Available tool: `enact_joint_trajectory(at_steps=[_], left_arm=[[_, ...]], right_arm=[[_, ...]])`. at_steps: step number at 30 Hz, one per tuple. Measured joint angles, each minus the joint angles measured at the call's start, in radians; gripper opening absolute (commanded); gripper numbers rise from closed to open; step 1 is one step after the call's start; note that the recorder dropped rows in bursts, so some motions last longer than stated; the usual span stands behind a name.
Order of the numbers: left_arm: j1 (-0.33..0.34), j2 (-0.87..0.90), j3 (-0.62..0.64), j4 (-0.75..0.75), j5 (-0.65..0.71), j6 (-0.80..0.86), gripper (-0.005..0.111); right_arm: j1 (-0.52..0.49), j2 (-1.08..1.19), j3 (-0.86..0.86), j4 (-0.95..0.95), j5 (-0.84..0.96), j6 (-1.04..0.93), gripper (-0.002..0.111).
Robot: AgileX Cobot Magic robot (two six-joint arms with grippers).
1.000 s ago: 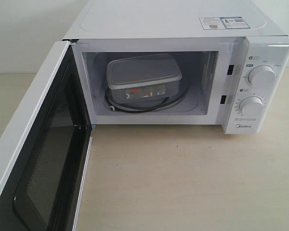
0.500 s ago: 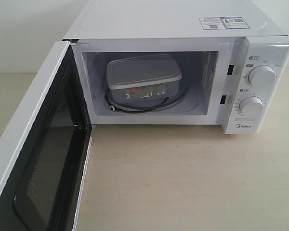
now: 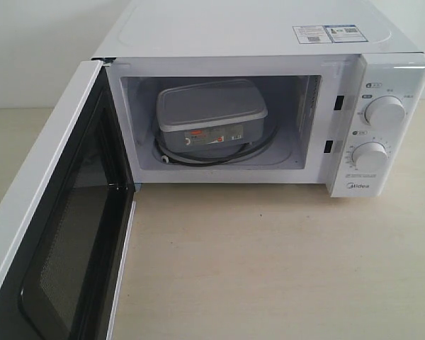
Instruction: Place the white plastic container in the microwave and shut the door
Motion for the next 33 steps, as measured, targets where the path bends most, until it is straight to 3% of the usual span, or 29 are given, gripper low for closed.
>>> enact_joint_trajectory(at_steps=[4, 9, 12, 15, 18, 25, 28, 33], left_arm=[[0.000, 0.000, 0.000, 0.010, -0.135, 0.012, 0.004], [0.000, -0.001, 0.000, 0.010, -0.532, -0.055, 0.004], [0.000, -0.002, -0.030, 0.010, -0.645, -0.088, 0.004], [0.000, -0.003, -0.135, 0.010, -0.574, -0.094, 0.004], [0.000, 0.017, -0.288, 0.010, -0.411, -0.089, 0.004], [0.000, 0.242, -0.557, 0.010, -0.024, -0.089, 0.004], [0.000, 0.313, -0.597, 0.010, 0.003, -0.089, 0.004], [0.000, 0.357, -0.605, 0.010, -0.095, -0.089, 0.004]], right_arm=[[0.000, 0.000, 0.000, 0.000, 0.000, 0.000, 0.000], [0.000, 0.000, 0.000, 0.000, 0.000, 0.000, 0.000], [0.000, 0.000, 0.000, 0.000, 0.000, 0.000, 0.000], [0.000, 0.000, 0.000, 0.000, 0.000, 0.000, 0.000], [0.000, 0.000, 0.000, 0.000, 0.000, 0.000, 0.000], [0.000, 0.000, 0.000, 0.000, -0.004, 0.000, 0.000], [0.000, 0.000, 0.000, 0.000, -0.007, 0.000, 0.000], [0.000, 0.000, 0.000, 0.000, -0.007, 0.000, 0.000]])
